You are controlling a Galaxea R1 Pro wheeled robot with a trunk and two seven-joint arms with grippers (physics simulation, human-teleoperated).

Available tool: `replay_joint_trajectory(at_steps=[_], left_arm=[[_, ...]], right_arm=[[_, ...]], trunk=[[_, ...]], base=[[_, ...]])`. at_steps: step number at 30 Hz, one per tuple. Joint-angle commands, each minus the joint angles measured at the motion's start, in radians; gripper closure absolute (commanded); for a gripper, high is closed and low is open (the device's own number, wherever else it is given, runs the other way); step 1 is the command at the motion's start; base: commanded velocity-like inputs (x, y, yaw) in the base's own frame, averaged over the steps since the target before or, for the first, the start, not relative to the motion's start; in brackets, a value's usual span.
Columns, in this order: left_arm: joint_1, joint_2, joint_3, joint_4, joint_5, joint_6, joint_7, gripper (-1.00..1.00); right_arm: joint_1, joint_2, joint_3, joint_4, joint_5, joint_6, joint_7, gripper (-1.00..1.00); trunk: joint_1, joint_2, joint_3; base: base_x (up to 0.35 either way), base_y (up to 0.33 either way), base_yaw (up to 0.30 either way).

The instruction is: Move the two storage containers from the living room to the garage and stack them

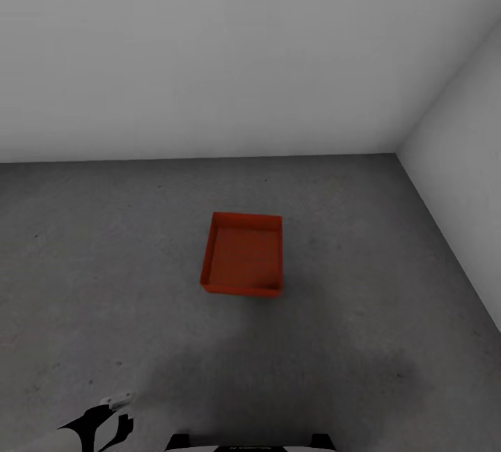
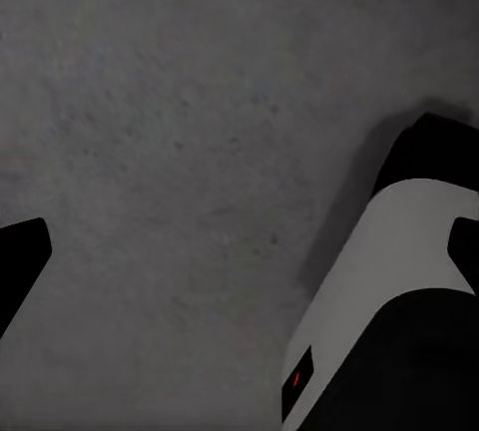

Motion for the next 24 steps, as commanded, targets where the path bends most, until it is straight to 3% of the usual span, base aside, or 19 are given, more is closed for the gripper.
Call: replay_joint_trajectory(at_steps=[1,2,5,6,13,24], left_arm=[[0.000,0.001,0.008,0.000,0.002,-0.005,0.003,-1.00],[0.000,0.002,0.008,0.000,0.001,-0.013,0.003,-1.00],[0.007,0.014,0.007,0.002,0.003,-0.146,0.000,-1.00],[0.014,0.015,0.006,0.002,0.003,-0.158,-0.001,-1.00],[0.092,0.008,0.005,0.002,-0.001,-0.193,-0.005,-1.00],[0.152,0.000,0.005,0.002,-0.002,-0.196,-0.006,-1.00]], right_arm=[[0.016,-0.005,0.008,0.003,-0.002,-0.013,-0.002,-1.00],[0.024,-0.007,0.008,0.003,-0.002,-0.015,-0.002,-1.00],[0.053,-0.015,0.009,0.004,-0.003,-0.025,-0.001,-1.00],[0.055,-0.015,0.009,0.004,-0.003,-0.025,-0.001,-1.00],[0.061,-0.014,0.009,0.004,-0.003,-0.023,-0.001,-1.00],[0.071,-0.017,0.008,0.004,-0.004,-0.024,0.008,-1.00]], trunk=[[0.000,0.000,0.000],[0.000,0.000,0.000],[0.000,0.000,0.000],[0.000,0.000,0.001],[0.000,0.000,0.011],[0.000,0.000,0.028]], base=[[-0.003,0.000,0.000],[-0.002,0.000,0.000],[0.000,0.000,0.000],[0.000,0.000,0.000],[0.000,0.000,0.000],[0.000,0.000,0.000]])
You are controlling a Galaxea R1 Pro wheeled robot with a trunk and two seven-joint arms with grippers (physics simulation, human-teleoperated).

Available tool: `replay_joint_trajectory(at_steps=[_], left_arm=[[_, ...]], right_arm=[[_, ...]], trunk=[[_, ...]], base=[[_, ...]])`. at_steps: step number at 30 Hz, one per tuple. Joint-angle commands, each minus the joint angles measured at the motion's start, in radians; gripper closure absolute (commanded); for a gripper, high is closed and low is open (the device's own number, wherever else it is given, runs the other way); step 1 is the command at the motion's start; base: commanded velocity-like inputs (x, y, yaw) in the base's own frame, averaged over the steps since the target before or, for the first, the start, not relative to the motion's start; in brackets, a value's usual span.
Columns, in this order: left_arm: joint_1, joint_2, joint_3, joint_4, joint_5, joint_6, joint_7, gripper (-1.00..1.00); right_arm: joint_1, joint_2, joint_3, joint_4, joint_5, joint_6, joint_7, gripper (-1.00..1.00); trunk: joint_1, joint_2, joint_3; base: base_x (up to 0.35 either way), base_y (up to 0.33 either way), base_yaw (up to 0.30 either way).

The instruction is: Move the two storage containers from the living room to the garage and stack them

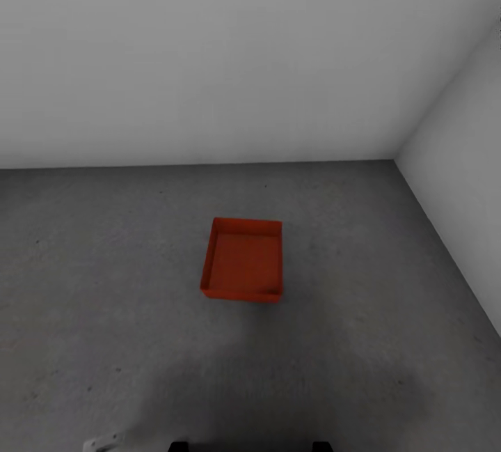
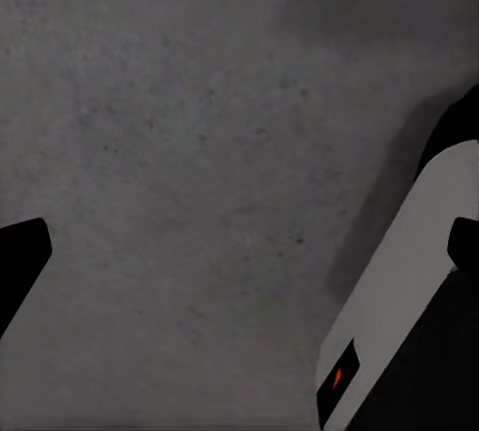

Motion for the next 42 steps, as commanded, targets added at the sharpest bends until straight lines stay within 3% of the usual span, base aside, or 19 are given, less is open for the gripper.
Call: replay_joint_trajectory(at_steps=[1,32,42], left_arm=[[0.000,0.000,0.007,0.000,0.000,0.002,0.002,-1.00],[0.003,-0.012,0.009,-0.001,0.003,0.000,0.004,-1.00],[0.003,-0.022,0.009,-0.001,0.006,-0.009,0.003,-1.00]], right_arm=[[0.000,0.000,0.008,0.003,-0.003,-0.005,-0.002,-1.00],[0.005,-0.002,0.008,0.003,-0.002,0.001,0.003,-1.00],[0.034,0.007,0.009,0.003,0.000,0.006,0.072,-1.00]], trunk=[[0.000,0.000,0.001],[0.000,0.000,0.051],[0.000,0.000,0.067]], base=[[0.000,0.000,0.000],[0.000,0.000,0.000],[0.000,0.000,0.000]])
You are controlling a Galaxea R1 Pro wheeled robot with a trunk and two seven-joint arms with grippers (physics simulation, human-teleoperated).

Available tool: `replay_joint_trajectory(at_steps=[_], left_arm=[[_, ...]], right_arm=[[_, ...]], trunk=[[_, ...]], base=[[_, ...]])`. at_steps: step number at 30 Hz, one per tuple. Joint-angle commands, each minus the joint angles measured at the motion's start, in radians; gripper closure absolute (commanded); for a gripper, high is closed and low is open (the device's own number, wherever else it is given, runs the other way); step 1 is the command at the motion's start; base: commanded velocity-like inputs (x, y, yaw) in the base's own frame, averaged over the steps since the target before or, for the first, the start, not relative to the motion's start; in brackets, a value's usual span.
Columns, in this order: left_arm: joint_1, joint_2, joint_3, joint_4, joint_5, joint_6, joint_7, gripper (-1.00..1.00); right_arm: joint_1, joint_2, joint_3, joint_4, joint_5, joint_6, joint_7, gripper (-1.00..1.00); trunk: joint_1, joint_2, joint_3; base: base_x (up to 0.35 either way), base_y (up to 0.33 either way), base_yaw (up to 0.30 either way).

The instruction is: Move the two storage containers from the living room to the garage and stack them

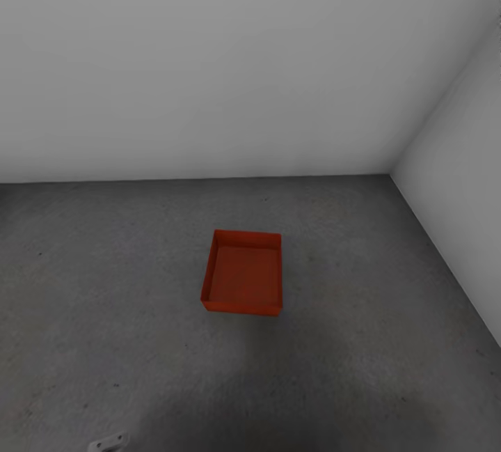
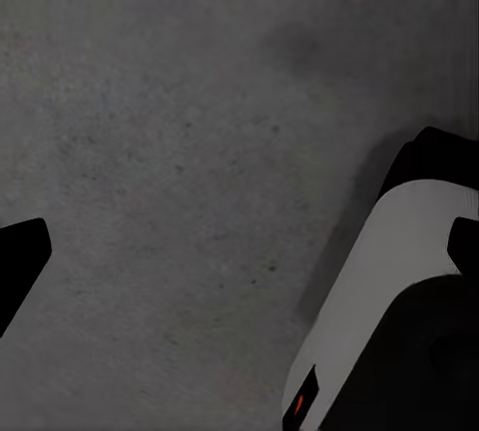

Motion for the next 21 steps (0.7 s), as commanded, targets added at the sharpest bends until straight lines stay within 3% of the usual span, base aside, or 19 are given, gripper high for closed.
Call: replay_joint_trajectory(at_steps=[1,7,21], left_arm=[[0.000,-0.001,0.008,0.000,0.000,0.001,0.001,-1.00],[0.006,-0.004,0.008,0.001,0.001,-0.003,0.001,-1.00],[0.020,-0.017,0.008,0.001,0.000,-0.021,0.001,-1.00]], right_arm=[[0.002,0.001,0.008,0.003,-0.003,-0.005,0.007,-1.00],[0.007,0.001,0.007,0.003,-0.004,-0.007,0.046,-1.00],[0.008,0.001,0.007,0.003,-0.006,-0.010,0.051,-1.00]], trunk=[[0.000,0.000,0.001],[0.000,0.000,0.011],[0.000,0.000,0.033]], base=[[0.000,0.000,0.000],[0.000,0.000,0.000],[0.000,0.000,0.000]])
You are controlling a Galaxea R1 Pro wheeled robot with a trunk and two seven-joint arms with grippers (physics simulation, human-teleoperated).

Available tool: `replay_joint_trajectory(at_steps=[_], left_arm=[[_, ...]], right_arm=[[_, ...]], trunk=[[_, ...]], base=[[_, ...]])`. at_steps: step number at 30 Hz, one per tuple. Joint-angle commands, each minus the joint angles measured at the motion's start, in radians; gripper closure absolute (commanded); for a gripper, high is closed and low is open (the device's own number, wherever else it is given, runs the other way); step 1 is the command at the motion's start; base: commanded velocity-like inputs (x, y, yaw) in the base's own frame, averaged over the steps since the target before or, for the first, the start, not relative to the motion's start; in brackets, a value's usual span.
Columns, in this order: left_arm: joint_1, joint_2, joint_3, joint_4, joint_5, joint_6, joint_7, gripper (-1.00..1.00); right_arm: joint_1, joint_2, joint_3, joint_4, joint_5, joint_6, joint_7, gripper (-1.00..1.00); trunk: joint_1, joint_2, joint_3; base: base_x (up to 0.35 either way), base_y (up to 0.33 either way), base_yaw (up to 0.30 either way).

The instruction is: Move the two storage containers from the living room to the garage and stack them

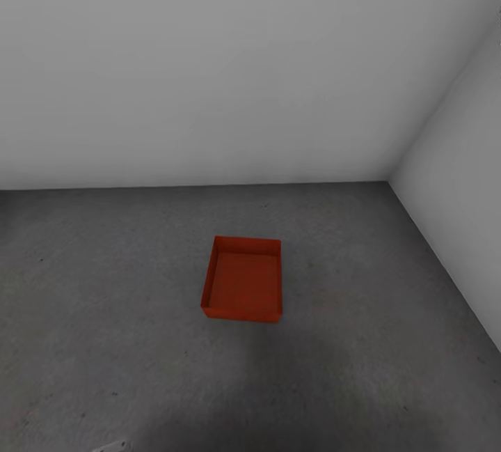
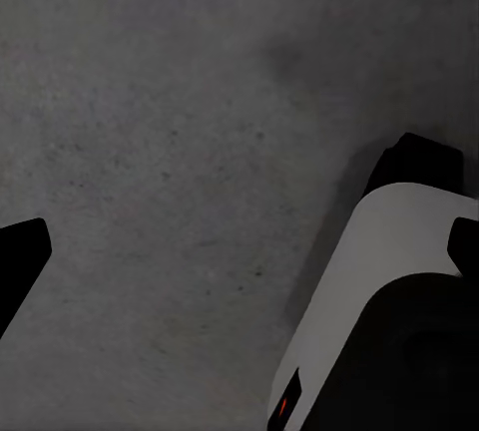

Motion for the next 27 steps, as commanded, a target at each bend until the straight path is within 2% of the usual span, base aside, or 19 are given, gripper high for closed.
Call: replay_joint_trajectory(at_steps=[1,22,27], left_arm=[[0.000,0.000,0.008,-0.001,0.001,-0.001,0.001,-1.00],[0.000,0.000,0.007,0.000,0.003,-0.001,0.001,-1.00],[0.000,0.000,0.007,-0.001,0.003,-0.001,0.001,-1.00]], right_arm=[[-0.001,0.000,0.008,0.003,-0.002,-0.006,-0.003,-1.00],[-0.001,-0.006,0.008,0.003,-0.001,0.001,-0.015,-1.00],[-0.001,-0.004,0.009,0.003,0.000,0.001,-0.015,-1.00]], trunk=[[0.000,0.000,0.001],[-0.008,0.014,0.010],[-0.027,0.049,0.026]], base=[[0.000,0.000,0.000],[0.000,0.000,0.000],[0.000,0.000,0.000]])
